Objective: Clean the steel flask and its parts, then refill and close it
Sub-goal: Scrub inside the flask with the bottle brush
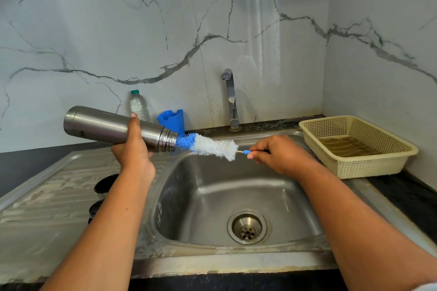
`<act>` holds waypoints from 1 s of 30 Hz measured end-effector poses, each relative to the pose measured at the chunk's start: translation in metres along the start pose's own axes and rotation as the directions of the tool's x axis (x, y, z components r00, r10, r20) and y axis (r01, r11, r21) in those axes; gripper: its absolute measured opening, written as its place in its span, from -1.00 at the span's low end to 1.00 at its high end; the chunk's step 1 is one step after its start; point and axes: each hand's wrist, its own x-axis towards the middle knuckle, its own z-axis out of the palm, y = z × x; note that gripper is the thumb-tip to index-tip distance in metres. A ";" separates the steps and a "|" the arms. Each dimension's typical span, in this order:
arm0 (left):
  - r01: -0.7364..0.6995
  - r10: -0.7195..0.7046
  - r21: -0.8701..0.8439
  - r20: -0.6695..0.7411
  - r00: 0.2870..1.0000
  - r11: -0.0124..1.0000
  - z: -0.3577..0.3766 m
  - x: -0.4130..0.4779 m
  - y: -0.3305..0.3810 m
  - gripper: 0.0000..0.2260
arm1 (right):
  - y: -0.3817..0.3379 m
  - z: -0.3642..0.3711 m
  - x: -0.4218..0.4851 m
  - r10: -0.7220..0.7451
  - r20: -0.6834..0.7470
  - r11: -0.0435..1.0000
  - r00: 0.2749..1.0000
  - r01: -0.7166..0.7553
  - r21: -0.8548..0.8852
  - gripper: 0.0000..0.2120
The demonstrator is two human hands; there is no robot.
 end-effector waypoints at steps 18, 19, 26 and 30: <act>0.017 -0.011 -0.038 0.136 0.991 0.999 -0.001 0.006 -0.004 -0.45 | 0.010 -0.004 -0.006 0.047 0.157 0.989 0.987 -0.068 0.129 -0.66; 0.018 -0.012 -0.040 0.134 0.991 0.999 -0.001 0.006 -0.004 -0.45 | 0.010 -0.003 -0.005 0.047 0.146 0.992 0.988 -0.064 0.113 -0.70; -0.007 0.009 -0.016 0.093 0.996 1.000 0.000 0.008 -0.005 -0.42 | 0.013 0.000 0.000 0.044 -0.050 0.998 0.998 -0.045 -0.031 -0.81; 0.006 -0.005 -0.020 0.066 0.998 1.000 0.000 0.011 -0.004 -0.39 | 0.015 0.003 0.001 0.004 -0.079 0.998 0.997 -0.009 -0.067 -0.77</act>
